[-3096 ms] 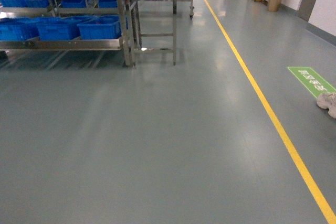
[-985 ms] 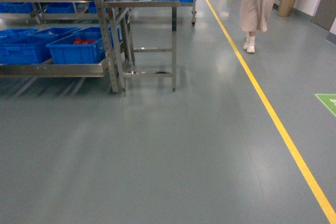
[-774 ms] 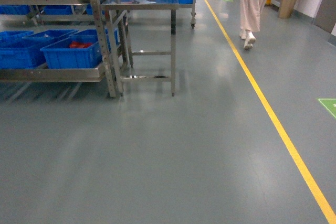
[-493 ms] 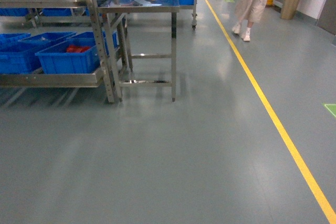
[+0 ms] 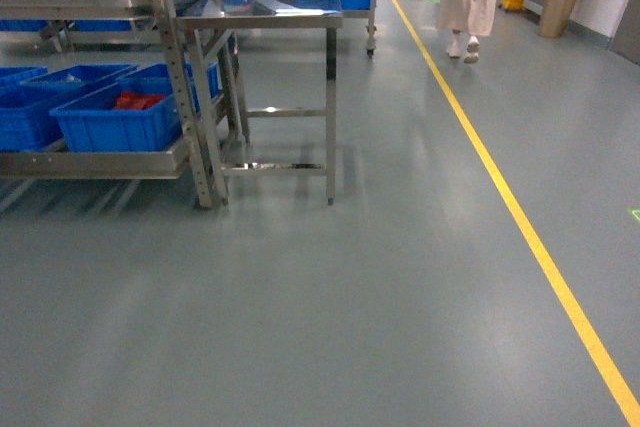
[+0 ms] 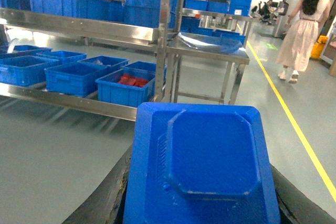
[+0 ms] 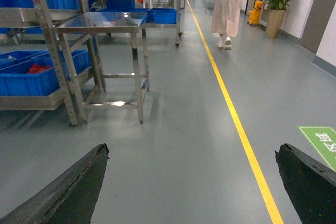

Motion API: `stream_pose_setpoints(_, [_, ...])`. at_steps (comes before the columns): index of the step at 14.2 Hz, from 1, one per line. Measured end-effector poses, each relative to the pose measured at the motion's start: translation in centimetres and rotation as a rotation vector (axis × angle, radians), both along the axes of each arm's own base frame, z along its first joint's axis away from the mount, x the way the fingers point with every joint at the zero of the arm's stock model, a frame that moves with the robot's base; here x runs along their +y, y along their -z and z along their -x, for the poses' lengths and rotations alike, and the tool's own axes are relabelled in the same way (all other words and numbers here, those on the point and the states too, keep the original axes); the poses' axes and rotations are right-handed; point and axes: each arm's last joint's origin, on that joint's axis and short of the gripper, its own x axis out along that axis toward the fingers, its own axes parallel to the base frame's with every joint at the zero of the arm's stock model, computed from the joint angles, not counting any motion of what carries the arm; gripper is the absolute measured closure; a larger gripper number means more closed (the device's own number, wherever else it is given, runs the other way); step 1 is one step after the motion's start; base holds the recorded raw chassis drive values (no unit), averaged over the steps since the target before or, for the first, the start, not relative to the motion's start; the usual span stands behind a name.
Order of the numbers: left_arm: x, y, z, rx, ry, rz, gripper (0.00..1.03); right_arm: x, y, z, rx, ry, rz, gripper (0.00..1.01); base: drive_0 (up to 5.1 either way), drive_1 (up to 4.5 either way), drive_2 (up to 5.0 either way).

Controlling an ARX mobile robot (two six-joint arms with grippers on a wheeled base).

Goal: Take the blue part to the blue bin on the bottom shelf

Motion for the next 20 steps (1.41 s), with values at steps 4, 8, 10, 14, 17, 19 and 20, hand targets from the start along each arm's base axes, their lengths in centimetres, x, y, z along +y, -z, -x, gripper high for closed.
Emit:
stream_pose_setpoints(4, [0.00,0.01,0.00,0.001,0.000,0.000,0.60,0.00,-0.06,0.00,-0.006,0.000,0.000,0.03,0.0,4.14,-4.2])
stream_pose_setpoints(8, [0.00,-0.02,0.01,-0.003,0.000,0.001,0.60,0.00,-0.02,0.00,-0.002,0.000,0.000,0.03,0.1,4.20,-4.1])
stream_pose_setpoints(10, [0.00,0.00,0.01,0.000,0.000,0.000,0.60,0.00,-0.01,0.00,-0.001,0.000,0.000,0.03,0.1,4.26,-4.0])
stream_pose_setpoints(14, [0.00,0.02,0.01,0.001,0.000,0.000,0.60,0.00,0.01,0.00,0.001,0.000,0.000,0.03,0.1,4.20,-4.1])
stream_pose_setpoints(17, [0.01,-0.05,0.02,-0.006,0.000,0.002,0.60,0.00,-0.04,0.00,-0.004,0.000,0.000,0.03,0.0,4.17,-4.1])
stream_pose_setpoints(19, [0.01,-0.03,0.01,-0.003,0.000,0.002,0.60,0.00,-0.06,0.00,-0.006,0.000,0.000,0.03,0.0,4.19,-4.1])
stream_pose_setpoints(20, [0.00,0.00,0.00,0.000,0.001,0.000,0.60,0.00,0.01,0.00,0.001,0.000,0.000,0.03,0.1,4.24,-4.1])
